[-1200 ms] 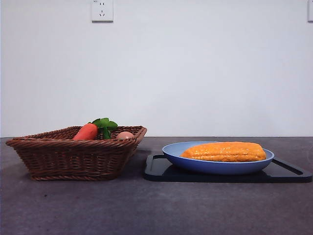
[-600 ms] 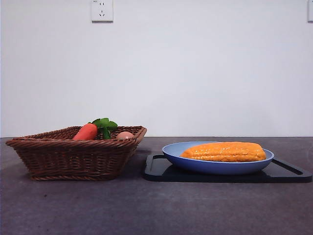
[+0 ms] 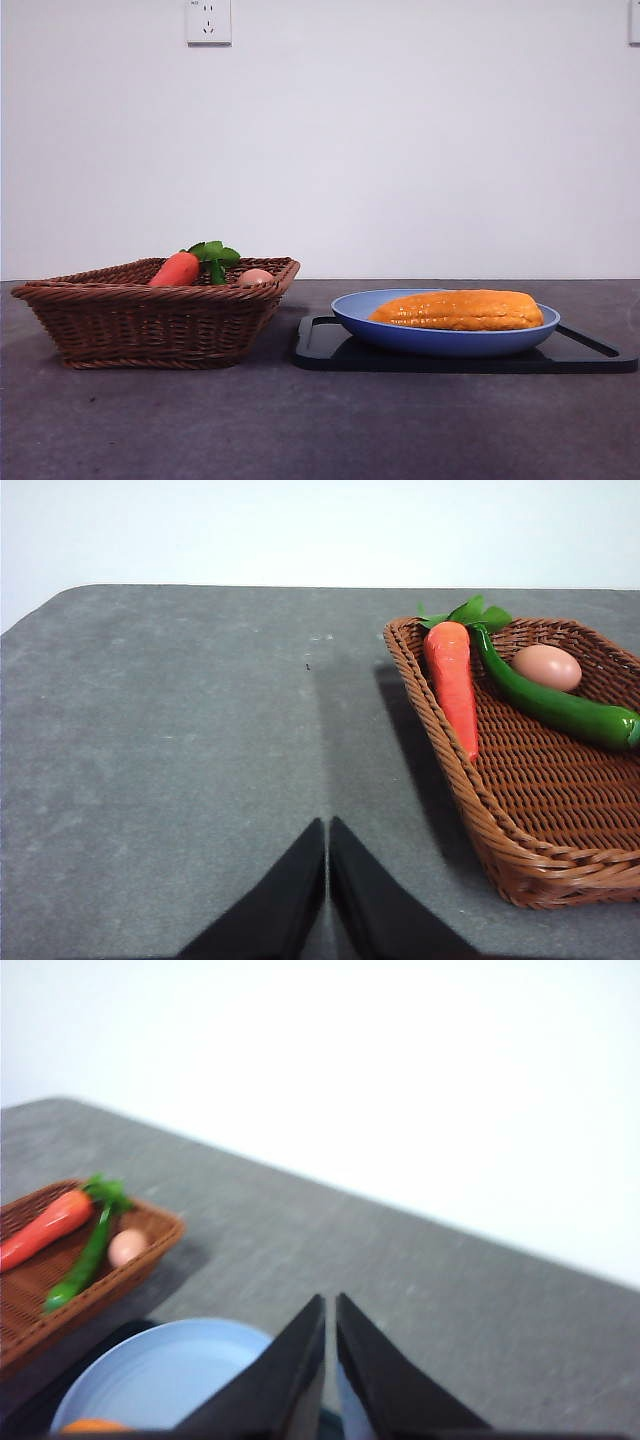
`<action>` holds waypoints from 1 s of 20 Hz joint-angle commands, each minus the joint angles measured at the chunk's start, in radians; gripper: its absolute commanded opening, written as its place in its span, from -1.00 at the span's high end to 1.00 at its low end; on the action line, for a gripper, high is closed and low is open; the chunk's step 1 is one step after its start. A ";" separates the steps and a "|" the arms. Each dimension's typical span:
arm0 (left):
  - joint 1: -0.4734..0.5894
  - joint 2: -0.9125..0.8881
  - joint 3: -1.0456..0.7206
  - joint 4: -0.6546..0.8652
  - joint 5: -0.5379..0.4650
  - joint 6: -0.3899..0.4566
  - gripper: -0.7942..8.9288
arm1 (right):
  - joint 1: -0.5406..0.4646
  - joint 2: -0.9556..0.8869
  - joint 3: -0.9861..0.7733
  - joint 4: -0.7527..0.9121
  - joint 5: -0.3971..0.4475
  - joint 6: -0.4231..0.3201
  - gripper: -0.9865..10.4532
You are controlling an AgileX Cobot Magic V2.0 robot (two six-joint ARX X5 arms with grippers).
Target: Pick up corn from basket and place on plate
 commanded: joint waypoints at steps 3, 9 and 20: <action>0.003 -0.002 -0.028 0.008 -0.003 -0.005 0.82 | -0.008 -0.150 -0.222 0.212 0.082 0.025 0.82; 0.003 -0.002 -0.028 0.008 -0.003 -0.005 0.82 | -0.007 -0.295 -0.418 0.292 0.231 0.099 0.82; 0.003 -0.002 -0.028 0.008 -0.003 -0.005 0.82 | 0.048 -0.444 -0.584 0.292 0.364 0.129 0.82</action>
